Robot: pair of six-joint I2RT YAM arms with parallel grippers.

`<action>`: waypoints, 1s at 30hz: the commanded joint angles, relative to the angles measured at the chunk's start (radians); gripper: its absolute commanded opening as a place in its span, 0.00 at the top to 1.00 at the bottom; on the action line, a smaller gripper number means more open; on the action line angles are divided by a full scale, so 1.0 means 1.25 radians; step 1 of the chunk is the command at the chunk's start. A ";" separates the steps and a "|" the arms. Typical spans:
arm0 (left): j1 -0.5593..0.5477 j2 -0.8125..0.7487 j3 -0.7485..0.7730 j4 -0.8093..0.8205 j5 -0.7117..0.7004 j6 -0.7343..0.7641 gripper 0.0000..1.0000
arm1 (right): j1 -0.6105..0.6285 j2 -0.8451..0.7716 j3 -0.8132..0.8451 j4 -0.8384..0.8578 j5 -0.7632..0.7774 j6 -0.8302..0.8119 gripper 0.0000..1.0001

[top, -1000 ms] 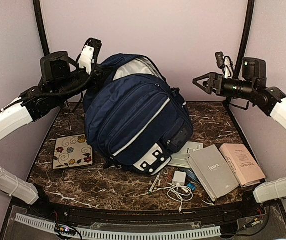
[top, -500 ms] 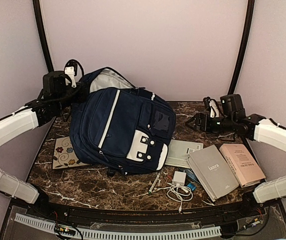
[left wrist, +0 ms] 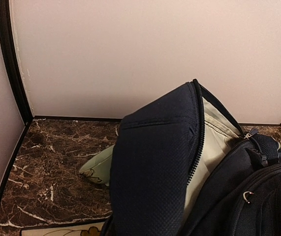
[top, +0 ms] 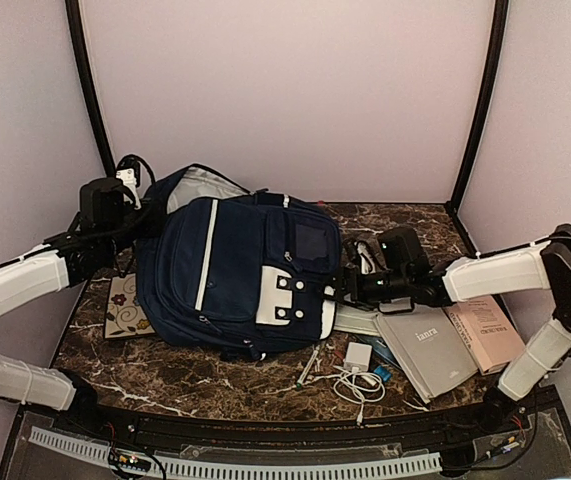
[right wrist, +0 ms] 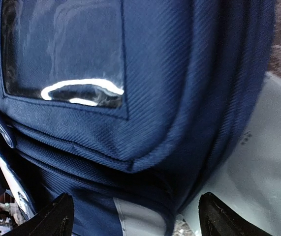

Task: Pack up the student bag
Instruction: Put down the student bag at the center of the board.

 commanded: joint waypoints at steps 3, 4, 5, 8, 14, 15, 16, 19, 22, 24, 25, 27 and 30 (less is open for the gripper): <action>-0.012 -0.024 -0.025 -0.018 0.063 -0.015 1.00 | 0.044 0.084 0.023 0.159 -0.078 0.081 0.27; -0.010 -0.026 -0.025 -0.017 0.065 -0.015 1.00 | 0.047 0.090 0.031 0.170 -0.088 0.087 0.39; -0.009 -0.028 -0.026 -0.017 0.068 -0.015 1.00 | 0.048 0.090 0.038 0.176 -0.090 0.092 0.52; -0.006 -0.041 -0.023 -0.018 0.079 -0.003 1.00 | 0.047 0.060 0.068 0.147 -0.056 0.080 0.93; 0.004 -0.088 0.012 -0.047 0.156 0.006 1.00 | 0.037 -0.053 0.256 -0.119 0.058 -0.065 1.00; 0.005 -0.094 0.014 -0.047 0.187 -0.003 1.00 | 0.028 -0.074 0.289 -0.163 0.087 -0.088 1.00; 0.004 -0.099 0.016 -0.049 0.217 -0.022 1.00 | 0.013 -0.093 0.322 -0.200 0.110 -0.105 1.00; 0.004 -0.110 -0.009 -0.043 0.323 -0.121 1.00 | -0.062 -0.142 0.374 -0.268 0.128 -0.135 1.00; -0.016 -0.103 -0.065 0.019 0.466 -0.197 1.00 | -0.151 -0.144 0.426 -0.307 0.118 -0.163 1.00; -0.088 -0.091 -0.102 0.054 0.493 -0.183 1.00 | -0.181 -0.109 0.472 -0.336 0.114 -0.195 1.00; -0.126 -0.083 -0.109 0.053 0.488 -0.160 0.97 | -0.190 -0.085 0.504 -0.356 0.113 -0.218 1.00; -0.216 -0.068 -0.117 0.032 0.496 -0.093 0.83 | -0.207 -0.022 0.585 -0.427 0.121 -0.276 1.00; -0.294 -0.058 -0.120 -0.044 0.537 0.011 0.53 | -0.222 0.092 0.732 -0.526 0.162 -0.340 1.00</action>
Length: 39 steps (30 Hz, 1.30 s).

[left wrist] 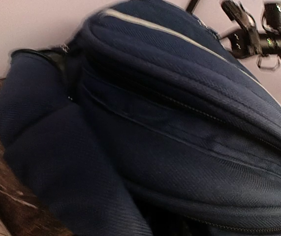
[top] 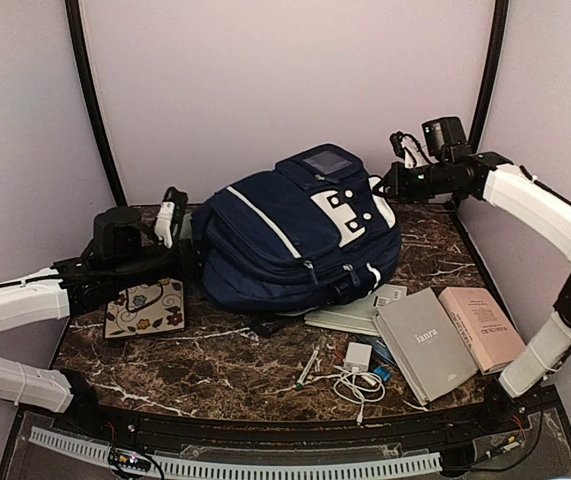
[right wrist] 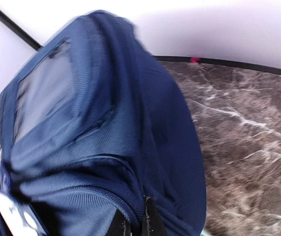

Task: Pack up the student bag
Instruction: Put down the student bag at the center of the board, then pick up the largest pocket of the bag from the student bag.

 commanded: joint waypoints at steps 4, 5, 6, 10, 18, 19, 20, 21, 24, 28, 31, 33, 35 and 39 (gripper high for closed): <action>-0.205 -0.022 -0.021 -0.213 0.222 0.296 0.32 | -0.015 0.237 0.327 0.003 0.063 -0.112 1.00; -0.221 -0.034 -0.023 -0.236 0.230 0.323 0.29 | -0.015 0.266 0.350 0.012 0.040 -0.107 1.00; -0.232 -0.045 -0.025 -0.255 0.241 0.346 0.26 | -0.014 0.298 0.371 0.023 0.012 -0.097 1.00; -0.269 -0.075 -0.013 -0.318 0.310 0.427 0.20 | -0.009 0.403 0.434 0.088 -0.085 -0.034 0.87; -0.329 -0.073 0.083 -0.436 0.327 0.588 0.19 | -0.008 0.414 0.437 0.046 0.059 -0.020 0.41; -0.329 -0.078 0.091 -0.428 0.273 0.602 0.17 | -0.010 0.388 0.411 0.044 0.086 -0.025 0.40; -0.329 -0.076 0.099 -0.415 0.196 0.621 0.12 | -0.009 0.360 0.371 0.047 0.119 -0.027 0.39; -0.328 -0.059 0.109 -0.404 0.108 0.642 0.08 | -0.010 0.324 0.322 0.057 0.136 -0.026 0.38; -0.311 0.055 0.183 -0.415 -0.084 0.707 0.04 | -0.009 0.209 0.133 0.116 0.144 -0.017 0.36; -0.305 0.204 0.282 -0.492 -0.166 0.751 0.01 | -0.005 0.072 -0.064 0.177 0.126 0.002 0.35; -0.277 0.298 0.314 -0.550 -0.208 0.781 0.01 | -0.002 -0.021 -0.180 0.230 0.109 0.019 0.35; -0.228 0.351 0.326 -0.567 -0.197 0.785 0.01 | 0.001 -0.071 -0.236 0.256 0.097 0.029 0.35; -0.190 0.397 0.340 -0.574 -0.179 0.788 0.01 | 0.002 -0.101 -0.283 0.273 0.076 0.035 0.35; -0.159 0.468 0.364 -0.571 -0.107 0.798 0.01 | 0.003 -0.149 -0.348 0.289 0.044 0.036 0.35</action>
